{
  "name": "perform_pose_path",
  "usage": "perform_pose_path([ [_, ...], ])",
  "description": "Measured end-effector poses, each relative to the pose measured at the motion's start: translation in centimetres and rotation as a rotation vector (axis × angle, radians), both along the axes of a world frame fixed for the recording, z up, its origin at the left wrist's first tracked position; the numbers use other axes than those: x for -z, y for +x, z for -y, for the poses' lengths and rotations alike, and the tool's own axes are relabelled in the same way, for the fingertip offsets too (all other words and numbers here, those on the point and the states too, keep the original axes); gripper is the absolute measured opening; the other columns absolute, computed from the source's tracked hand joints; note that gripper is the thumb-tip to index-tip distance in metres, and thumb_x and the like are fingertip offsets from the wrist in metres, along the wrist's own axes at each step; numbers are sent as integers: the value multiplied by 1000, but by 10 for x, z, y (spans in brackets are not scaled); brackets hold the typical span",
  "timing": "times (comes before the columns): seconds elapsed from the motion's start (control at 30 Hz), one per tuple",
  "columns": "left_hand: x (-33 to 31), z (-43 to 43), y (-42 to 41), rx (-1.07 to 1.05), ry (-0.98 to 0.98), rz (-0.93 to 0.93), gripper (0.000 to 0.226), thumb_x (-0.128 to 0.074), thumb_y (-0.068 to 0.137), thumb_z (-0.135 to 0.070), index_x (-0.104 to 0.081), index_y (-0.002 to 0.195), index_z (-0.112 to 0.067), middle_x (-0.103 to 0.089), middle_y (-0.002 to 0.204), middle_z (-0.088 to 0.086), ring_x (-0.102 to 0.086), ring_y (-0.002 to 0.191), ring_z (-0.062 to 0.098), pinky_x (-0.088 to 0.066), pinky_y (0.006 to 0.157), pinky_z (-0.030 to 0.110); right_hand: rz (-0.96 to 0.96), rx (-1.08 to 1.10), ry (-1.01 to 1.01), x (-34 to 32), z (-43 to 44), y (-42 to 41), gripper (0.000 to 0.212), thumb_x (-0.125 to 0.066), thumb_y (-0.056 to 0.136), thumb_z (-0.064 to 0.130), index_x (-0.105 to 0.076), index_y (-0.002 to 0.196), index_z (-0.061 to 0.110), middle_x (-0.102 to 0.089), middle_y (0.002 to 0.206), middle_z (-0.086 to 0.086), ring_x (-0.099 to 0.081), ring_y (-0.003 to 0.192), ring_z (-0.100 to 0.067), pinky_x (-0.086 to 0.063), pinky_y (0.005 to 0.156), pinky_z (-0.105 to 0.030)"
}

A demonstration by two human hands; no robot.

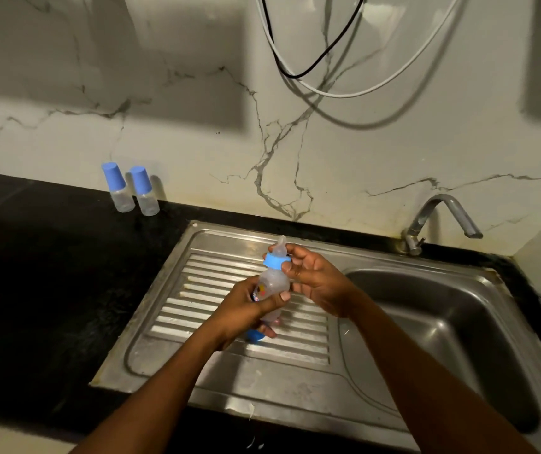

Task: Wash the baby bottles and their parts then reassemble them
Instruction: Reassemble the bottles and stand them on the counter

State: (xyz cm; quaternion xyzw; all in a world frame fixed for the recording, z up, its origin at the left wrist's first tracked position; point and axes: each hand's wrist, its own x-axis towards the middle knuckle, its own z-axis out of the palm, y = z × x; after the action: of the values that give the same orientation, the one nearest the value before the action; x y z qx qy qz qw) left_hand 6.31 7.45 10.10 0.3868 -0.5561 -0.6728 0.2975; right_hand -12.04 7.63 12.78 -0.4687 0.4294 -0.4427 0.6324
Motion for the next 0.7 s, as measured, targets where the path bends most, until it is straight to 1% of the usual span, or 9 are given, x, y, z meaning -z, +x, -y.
perform_pose_path([
  [0.1,-3,-5,1,72,100,-66,51,-74,87,-40,-59,120,-4,-67,96,18,-69,75,31,-60,62,38,3,-59,-14,-15,-8,-2,37,-52,98,5,-54,132,19,-63,135,-4,-60,126,-25,-52,102,-35],
  [0.17,-5,-7,2,130,163,-176,55,-67,87,-39,-55,125,-2,-65,102,21,-68,75,30,-59,59,34,42,-79,0,-19,-12,-2,40,-55,93,11,-54,132,18,-61,137,-7,-58,127,-27,-51,103,-37],
  [0.23,-7,-9,2,176,173,-221,54,-64,89,-37,-53,128,-2,-64,105,22,-68,76,31,-59,57,31,58,-90,9,-22,-15,-3,42,-56,91,13,-53,133,17,-62,136,-6,-59,127,-26,-52,102,-36],
  [0.33,-6,-12,1,149,94,-144,47,-68,89,-39,-58,122,-6,-68,102,17,-70,80,30,-58,58,32,-9,-84,-14,-24,-19,-5,42,-58,92,9,-54,133,15,-64,133,-6,-62,123,-25,-54,98,-33],
  [0.4,-3,-17,-1,75,41,-68,41,-72,90,-37,-62,117,-8,-70,96,14,-71,79,28,-57,59,34,-114,15,-54,-22,-24,0,39,-65,90,4,-57,128,14,-69,124,-6,-67,115,-23,-56,92,-32],
  [0.47,1,-21,-3,16,-11,2,33,-74,89,-33,-65,115,-15,-72,92,10,-72,79,27,-57,60,35,-239,140,-97,-17,-27,8,38,-77,84,7,-60,118,12,-73,112,-6,-70,104,-24,-58,86,-31],
  [0.53,5,-24,-5,-6,-33,49,31,-77,87,-33,-67,114,-20,-74,91,6,-74,80,26,-59,63,37,-321,227,-117,-9,-31,14,41,-84,78,15,-60,111,13,-72,105,-7,-71,99,-25,-59,83,-32],
  [0.6,8,-24,-4,-8,-35,60,34,-79,85,-35,-67,113,-20,-73,89,4,-73,79,25,-59,65,39,-293,242,-129,-4,-34,15,40,-82,79,13,-61,113,12,-72,107,-9,-70,100,-26,-59,84,-33],
  [0.7,9,-25,2,15,-31,53,40,-81,82,-39,-66,114,-18,-71,87,6,-71,75,25,-57,64,39,-182,166,-117,-7,-39,7,33,-71,88,5,-63,120,10,-73,114,-11,-70,106,-27,-58,88,-33],
])
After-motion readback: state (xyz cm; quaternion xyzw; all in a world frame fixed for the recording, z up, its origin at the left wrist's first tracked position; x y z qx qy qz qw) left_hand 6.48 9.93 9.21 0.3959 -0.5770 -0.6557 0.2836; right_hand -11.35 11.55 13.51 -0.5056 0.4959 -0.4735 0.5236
